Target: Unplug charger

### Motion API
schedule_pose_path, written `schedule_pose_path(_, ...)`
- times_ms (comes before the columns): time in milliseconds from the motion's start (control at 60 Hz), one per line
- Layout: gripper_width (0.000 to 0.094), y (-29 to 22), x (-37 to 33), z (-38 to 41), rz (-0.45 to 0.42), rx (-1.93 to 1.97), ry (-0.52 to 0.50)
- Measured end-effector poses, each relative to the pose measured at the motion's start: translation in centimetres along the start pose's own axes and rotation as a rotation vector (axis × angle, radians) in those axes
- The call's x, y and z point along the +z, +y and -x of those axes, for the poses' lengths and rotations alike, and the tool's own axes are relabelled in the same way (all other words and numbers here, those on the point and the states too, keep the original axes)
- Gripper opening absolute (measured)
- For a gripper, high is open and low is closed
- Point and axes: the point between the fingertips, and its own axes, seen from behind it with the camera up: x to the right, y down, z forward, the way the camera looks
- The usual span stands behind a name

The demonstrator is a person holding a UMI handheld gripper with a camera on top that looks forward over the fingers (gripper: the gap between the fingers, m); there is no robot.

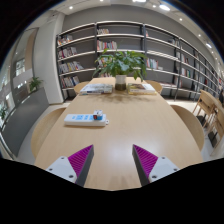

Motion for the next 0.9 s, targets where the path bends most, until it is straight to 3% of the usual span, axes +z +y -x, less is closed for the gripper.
schedule_pose_path(183,0.0765,-4.0,10.3,4.1,-0.005,0.009,-0.023)
schedule_pose_path(317,0.0693,-6.3,15.9,5.9,0.0,-0.008,-0.03)
schedule_pose_path(417,0.0533,-7.6,18.4,6.9,-0.003,-0.01,-0.037)
schedule_pose_path(483,0.0285,-7.7,19.3,5.8,0.002,-0.005,0.02)
schedule_pose_path(500,0.0262,-7.4,19.3,6.1,0.003,-0.005,0.008)
schedule_pose_path(633,0.0144,-7.2,19.4,6.0,0.03,-0.014,0.011)
schedule_pose_path(783,0.0111,-7.7,18.9,6.1,0.134,-0.038,0.012)
schedule_pose_path(817,0.0109,-12.2,17.2,6.4,0.038,-0.053,0.004)
schedule_pose_path(900,0.0107,-28.3,10.3,5.9,-0.3,-0.014,-0.023)
